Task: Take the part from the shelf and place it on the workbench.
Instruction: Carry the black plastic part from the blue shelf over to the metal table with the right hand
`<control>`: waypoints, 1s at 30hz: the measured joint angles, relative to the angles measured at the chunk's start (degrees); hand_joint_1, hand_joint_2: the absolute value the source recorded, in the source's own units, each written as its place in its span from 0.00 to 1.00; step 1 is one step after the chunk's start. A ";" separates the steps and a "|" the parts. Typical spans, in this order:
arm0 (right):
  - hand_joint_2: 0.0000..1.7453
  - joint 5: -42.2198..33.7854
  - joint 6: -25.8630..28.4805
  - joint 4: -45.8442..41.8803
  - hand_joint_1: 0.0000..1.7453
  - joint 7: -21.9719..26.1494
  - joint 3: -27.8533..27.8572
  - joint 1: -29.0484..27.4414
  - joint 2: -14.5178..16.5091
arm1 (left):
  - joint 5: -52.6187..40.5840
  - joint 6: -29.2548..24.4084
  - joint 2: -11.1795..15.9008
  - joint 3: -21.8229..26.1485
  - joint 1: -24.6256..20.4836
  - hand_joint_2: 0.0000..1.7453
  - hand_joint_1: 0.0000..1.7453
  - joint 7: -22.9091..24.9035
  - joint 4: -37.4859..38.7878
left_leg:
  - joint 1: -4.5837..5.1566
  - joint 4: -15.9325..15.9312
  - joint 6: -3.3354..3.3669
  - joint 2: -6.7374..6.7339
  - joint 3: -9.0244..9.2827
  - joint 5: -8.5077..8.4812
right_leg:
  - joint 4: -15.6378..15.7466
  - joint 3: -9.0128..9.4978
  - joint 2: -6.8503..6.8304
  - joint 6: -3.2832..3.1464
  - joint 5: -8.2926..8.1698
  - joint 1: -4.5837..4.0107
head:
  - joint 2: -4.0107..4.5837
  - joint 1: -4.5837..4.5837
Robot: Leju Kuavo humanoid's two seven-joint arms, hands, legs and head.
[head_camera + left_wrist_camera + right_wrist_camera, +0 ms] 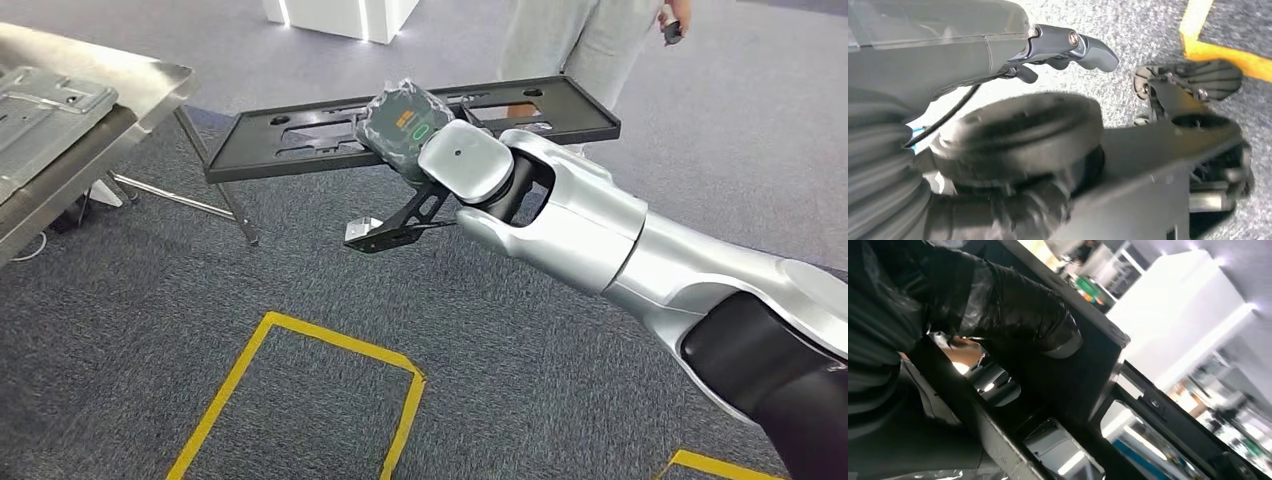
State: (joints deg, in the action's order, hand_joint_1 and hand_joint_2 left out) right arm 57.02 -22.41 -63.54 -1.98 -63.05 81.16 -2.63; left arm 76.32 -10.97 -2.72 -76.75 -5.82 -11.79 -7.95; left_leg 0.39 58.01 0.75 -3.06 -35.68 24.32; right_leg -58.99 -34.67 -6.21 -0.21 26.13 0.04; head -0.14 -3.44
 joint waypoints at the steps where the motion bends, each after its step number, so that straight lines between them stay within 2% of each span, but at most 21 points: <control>1: 1.00 0.06 -0.03 0.01 1.00 0.07 0.05 0.00 0.03 | 0.01 0.00 -0.01 -0.08 0.02 1.00 0.00 -0.01 0.01 | -0.11 -0.27 0.28 0.67 0.15 -0.15 | -0.38 -0.04 0.24 0.27 0.43 0.09 | 0.00 0.02; 3: 1.00 0.27 -0.03 0.02 1.00 0.15 0.37 0.06 -0.05 | 0.02 0.01 -0.04 -0.19 -0.05 1.00 0.00 -0.01 0.01 | -0.38 -0.74 0.98 1.82 0.54 -0.42 | -3.86 -1.47 2.50 0.61 2.64 0.33 | -0.01 0.08; 5: 1.00 0.55 -0.09 0.04 1.00 0.34 0.67 -0.06 -0.29 | 0.02 0.04 -0.06 -0.33 -0.13 1.00 0.00 -0.01 0.01 | -0.39 -0.74 1.41 2.95 0.62 -0.42 | -11.31 -5.09 5.10 0.67 5.87 0.52 | 0.00 0.12; 6: 1.00 0.68 -0.15 0.05 1.00 0.47 0.72 -0.22 -0.41 | 0.01 0.06 -0.07 -0.42 -0.15 1.00 0.00 -0.02 0.01 | -0.38 -0.65 1.52 3.68 0.62 -0.39 | -14.71 -6.97 5.60 0.70 6.83 0.54 | 0.01 0.12; 7: 1.00 0.76 -0.22 0.07 1.00 0.60 0.72 -0.37 -0.48 | 0.01 0.10 -0.07 -0.51 -0.14 1.00 0.00 -0.02 0.01 | -0.37 -0.53 1.58 4.43 0.63 -0.33 | -16.47 -8.13 5.83 0.70 6.78 0.56 | 0.01 0.12; 8: 1.00 0.80 -0.27 0.08 1.00 0.70 0.72 -0.48 -0.54 | -0.02 0.13 -0.07 -0.58 -0.14 1.00 0.00 -0.03 0.01 | -0.37 -0.35 1.60 5.22 0.63 -0.26 | -16.08 -8.28 5.94 0.65 5.64 0.59 | 0.01 0.12; 9: 1.00 0.84 -0.31 0.08 1.00 0.74 0.74 -0.50 -0.58 | -0.05 0.15 -0.08 -0.62 -0.14 1.00 0.00 -0.03 0.01 | -0.38 -0.12 1.57 6.05 0.64 -0.13 | -13.55 -7.39 6.14 0.53 3.58 0.64 | 0.01 0.12; 11: 1.00 0.93 -0.31 0.10 1.00 0.76 0.82 -0.40 -0.70 | -0.12 0.17 -0.18 -0.73 -0.18 1.00 0.00 -0.03 0.01 | -0.37 0.48 1.31 7.47 0.50 0.25 | -6.13 -4.23 7.84 0.24 -0.23 0.77 | 0.01 0.10; 13: 1.00 1.00 -0.33 0.12 1.00 0.77 0.87 -0.39 -0.78 | -0.15 0.18 -0.26 -0.92 -0.23 1.00 0.00 -0.04 0.01 | -0.48 0.99 0.84 8.46 0.03 0.46 | -1.89 -2.30 9.47 0.16 -1.27 0.85 | -0.01 0.08; 15: 1.00 1.02 -0.50 0.13 1.00 0.78 0.90 -0.36 -0.70 | -0.16 0.17 -0.27 -1.12 -0.22 1.00 0.00 -0.09 0.02 | -0.75 0.97 0.15 9.39 -0.33 0.33 | -1.19 -1.88 9.15 0.04 -1.06 0.79 | -0.01 0.08; 16: 1.00 1.03 -0.63 0.14 1.00 0.77 0.95 -0.28 -0.65 | -0.16 0.16 -0.23 -1.20 -0.19 1.00 0.00 -0.12 0.04 | -0.80 1.04 -0.21 9.25 -0.43 0.42 | -0.88 -1.65 8.58 -0.17 -1.15 0.79 | 0.00 0.08; 18: 1.00 1.04 -0.85 0.16 1.00 0.76 1.19 0.08 -0.63 | -0.15 0.15 -0.15 -1.37 -0.23 1.00 0.00 -0.14 0.10 | -0.63 3.20 -0.84 7.17 -1.36 1.85 | -0.16 -1.05 7.36 -0.70 -1.32 1.09 | 0.01 -0.12; 20: 1.00 1.12 -0.92 0.21 1.00 0.78 1.38 0.37 -0.62 | -0.20 0.16 -0.08 -1.51 -0.47 1.00 0.00 -0.15 0.13 | -0.77 9.59 -1.39 4.55 -4.27 4.97 | 0.10 -0.74 6.09 -1.06 -1.25 1.12 | 0.01 -0.34; 21: 1.00 1.15 -0.94 0.25 1.00 0.78 1.40 0.36 -0.62 | -0.24 0.17 -0.04 -1.53 -0.62 1.00 0.00 -0.17 0.14 | -0.90 13.09 -1.61 4.00 -5.95 6.27 | 0.09 -0.69 5.42 -1.14 -1.16 1.12 | 0.01 -0.34; 22: 1.00 1.18 -0.94 0.28 1.00 0.79 1.40 0.23 -0.62 | -0.27 0.17 -0.01 -1.54 -0.75 1.00 0.00 -0.18 0.14 | -1.00 15.37 -1.79 3.69 -7.04 6.78 | 0.08 -0.63 4.74 -1.15 -1.06 1.12 | 0.01 -0.35; 23: 1.00 1.18 -0.95 0.31 1.00 0.79 1.39 0.07 -0.62 | -0.29 0.17 0.02 -1.55 -0.82 1.00 0.00 -0.19 0.14 | -1.09 15.60 -1.91 3.47 -7.14 6.23 | 0.07 -0.54 4.09 -1.11 -0.95 1.13 | 0.01 -0.34; 24: 1.00 1.18 -0.94 0.33 1.00 0.80 1.39 -0.05 -0.61 | -0.29 0.17 0.02 -1.59 -0.83 1.00 0.00 -0.18 0.14 | -1.14 13.47 -1.95 3.13 -6.04 4.63 | 0.05 -0.41 3.49 -1.02 -0.82 1.15 | 0.01 -0.34; 25: 1.00 1.18 -0.93 0.33 1.00 0.80 1.41 -0.11 -0.61 | -0.30 0.17 0.03 -1.65 -0.79 1.00 0.00 -0.17 0.14 | -1.15 9.70 -1.90 2.35 -4.12 2.51 | 0.03 -0.23 2.94 -0.86 -0.66 1.15 | 0.01 -0.34; 27: 1.00 1.22 -0.91 0.34 1.00 0.79 1.48 -0.05 -0.63 | -0.31 0.16 0.02 -1.86 -0.59 1.00 0.00 -0.15 0.15 | -0.65 2.71 -1.52 -0.28 -0.63 0.02 | 0.00 0.01 2.01 -0.47 -0.41 0.88 | 0.01 -0.34; 29: 1.00 1.35 -0.91 0.41 1.00 0.79 1.54 -0.06 -0.67 | -0.32 0.16 0.03 -2.00 -0.42 1.00 0.00 -0.13 0.16 | -0.07 0.41 -0.87 -1.49 0.23 0.08 | 0.01 -0.02 1.04 -0.03 -0.34 0.46 | 0.00 -0.33; 30: 1.00 1.43 -0.90 0.45 1.00 0.80 1.55 -0.09 -0.65 | -0.32 0.17 0.04 -2.03 -0.37 1.00 0.00 -0.12 0.16 | 0.01 0.14 -0.50 -0.93 0.14 0.07 | 0.00 -0.01 0.41 0.21 -0.31 0.32 | -0.01 -0.33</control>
State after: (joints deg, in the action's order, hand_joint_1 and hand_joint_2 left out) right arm 58.46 -23.32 -63.08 -1.19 -61.51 81.07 -3.28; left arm 76.01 -10.80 -2.67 -78.78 -6.19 -11.91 -7.78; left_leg 0.40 58.15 0.25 -3.98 -35.54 24.39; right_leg -58.99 -34.69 -5.80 -0.01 25.82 0.36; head -0.14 -3.76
